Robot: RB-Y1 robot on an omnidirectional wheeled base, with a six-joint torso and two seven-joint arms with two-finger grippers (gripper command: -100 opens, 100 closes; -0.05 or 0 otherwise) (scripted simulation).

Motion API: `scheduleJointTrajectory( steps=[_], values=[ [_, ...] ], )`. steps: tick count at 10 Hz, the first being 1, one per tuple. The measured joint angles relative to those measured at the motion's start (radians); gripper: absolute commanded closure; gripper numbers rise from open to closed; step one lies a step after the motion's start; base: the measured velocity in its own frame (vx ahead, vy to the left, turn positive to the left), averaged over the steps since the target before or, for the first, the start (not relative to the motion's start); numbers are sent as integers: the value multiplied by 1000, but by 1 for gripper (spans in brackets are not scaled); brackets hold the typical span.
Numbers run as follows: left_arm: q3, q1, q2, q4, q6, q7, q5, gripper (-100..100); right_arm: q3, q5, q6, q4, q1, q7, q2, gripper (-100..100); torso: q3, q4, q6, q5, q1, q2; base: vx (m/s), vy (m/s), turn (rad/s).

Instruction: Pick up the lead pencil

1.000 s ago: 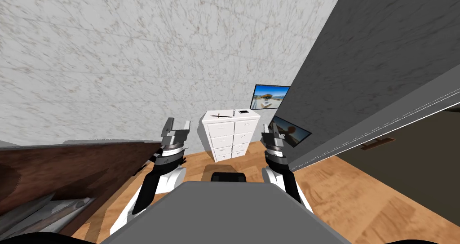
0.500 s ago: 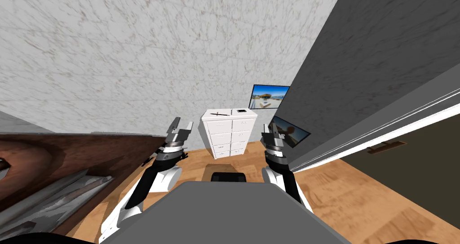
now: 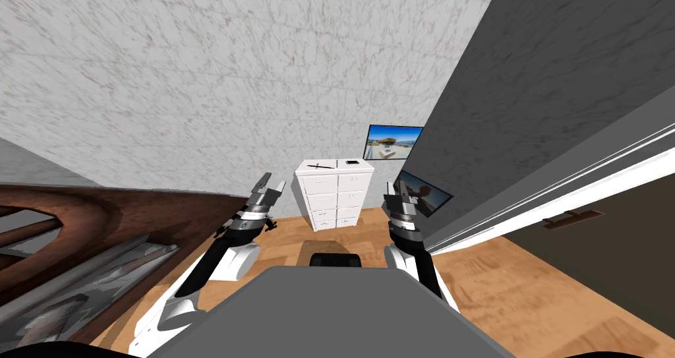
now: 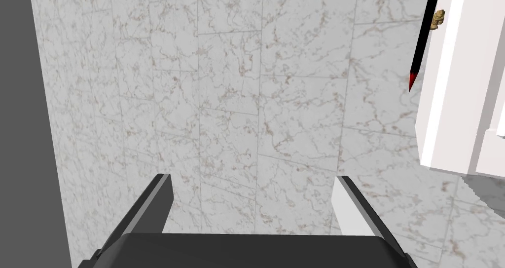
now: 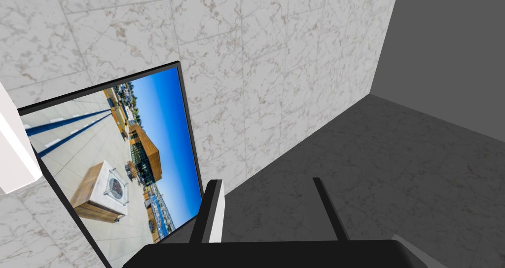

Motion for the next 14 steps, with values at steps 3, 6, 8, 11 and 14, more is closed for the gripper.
scheduleJointTrajectory(
  steps=[3,6,8,11,14],
  values=[
    [12,-11,65,21,75,5,47,-100,0,0,0,0,0,0,0,0,0,0,0,0,-1,-1,-25,-104,41],
    [30,-13,130,49,135,15,94,-100,0,0,0,0,0,0,0,0,-2,-1,0,0,3,-3,8,-58,13],
    [44,-24,175,66,194,20,133,-100,0,0,0,0,0,0,0,0,-2,-1,0,0,1,-4,7,-85,18],
    [63,-19,238,88,262,29,184,-100,0,0,0,0,0,0,0,0,-2,-1,0,0,2,-4,17,-70,8],
    [83,-22,303,123,347,34,247,-100,0,0,0,0,0,0,0,0,-3,-1,0,0,-1,-5,32,-90,10]
  ],
)
